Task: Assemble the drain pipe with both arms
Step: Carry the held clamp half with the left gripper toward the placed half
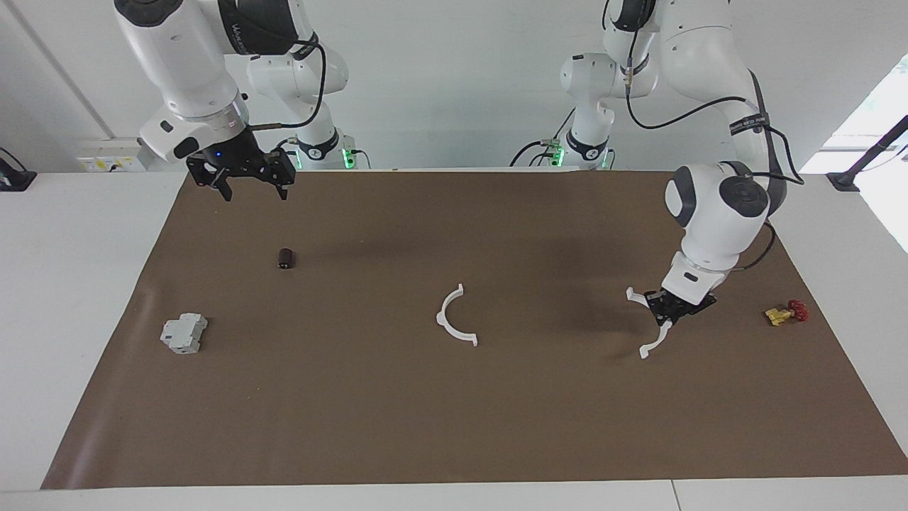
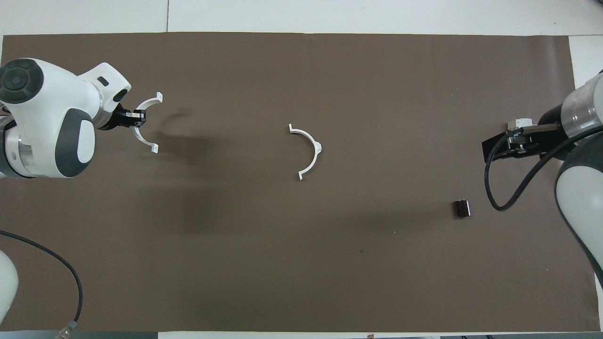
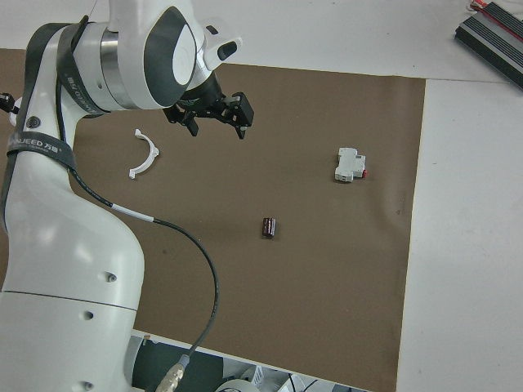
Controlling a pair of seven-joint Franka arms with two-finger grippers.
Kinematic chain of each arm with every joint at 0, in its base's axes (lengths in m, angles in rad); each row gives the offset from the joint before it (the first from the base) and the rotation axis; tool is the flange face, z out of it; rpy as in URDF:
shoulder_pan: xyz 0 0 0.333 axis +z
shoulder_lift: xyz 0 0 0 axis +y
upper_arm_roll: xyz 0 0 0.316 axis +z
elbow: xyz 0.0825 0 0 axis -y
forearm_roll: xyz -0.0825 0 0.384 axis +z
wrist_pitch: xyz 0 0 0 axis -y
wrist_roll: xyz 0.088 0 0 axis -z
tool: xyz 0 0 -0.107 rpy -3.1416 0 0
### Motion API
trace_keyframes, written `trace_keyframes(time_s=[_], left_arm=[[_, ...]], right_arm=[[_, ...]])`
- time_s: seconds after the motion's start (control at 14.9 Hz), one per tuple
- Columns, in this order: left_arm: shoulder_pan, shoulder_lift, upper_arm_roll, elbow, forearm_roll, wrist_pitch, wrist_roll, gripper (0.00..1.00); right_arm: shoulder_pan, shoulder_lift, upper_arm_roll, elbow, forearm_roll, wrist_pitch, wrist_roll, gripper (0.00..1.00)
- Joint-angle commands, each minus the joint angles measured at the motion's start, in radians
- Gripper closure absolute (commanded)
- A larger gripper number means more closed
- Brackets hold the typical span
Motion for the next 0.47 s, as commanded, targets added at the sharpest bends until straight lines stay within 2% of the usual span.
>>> trace_keyframes(time_s=[0.0, 0.4], left_arm=[[-0.098, 0.009, 0.012, 0.039, 0.040, -0.046, -0.164, 1.00], [-0.277, 0.087, 0.012, 0.121, 0.045, -0.079, -0.442, 1.00]], right_arm=[[-0.031, -0.010, 0.004, -0.024, -0.001, 0.027, -0.031, 0.00], [-0.043, -0.004, 0.003, -0.015, -0.002, 0.027, -0.028, 0.00]])
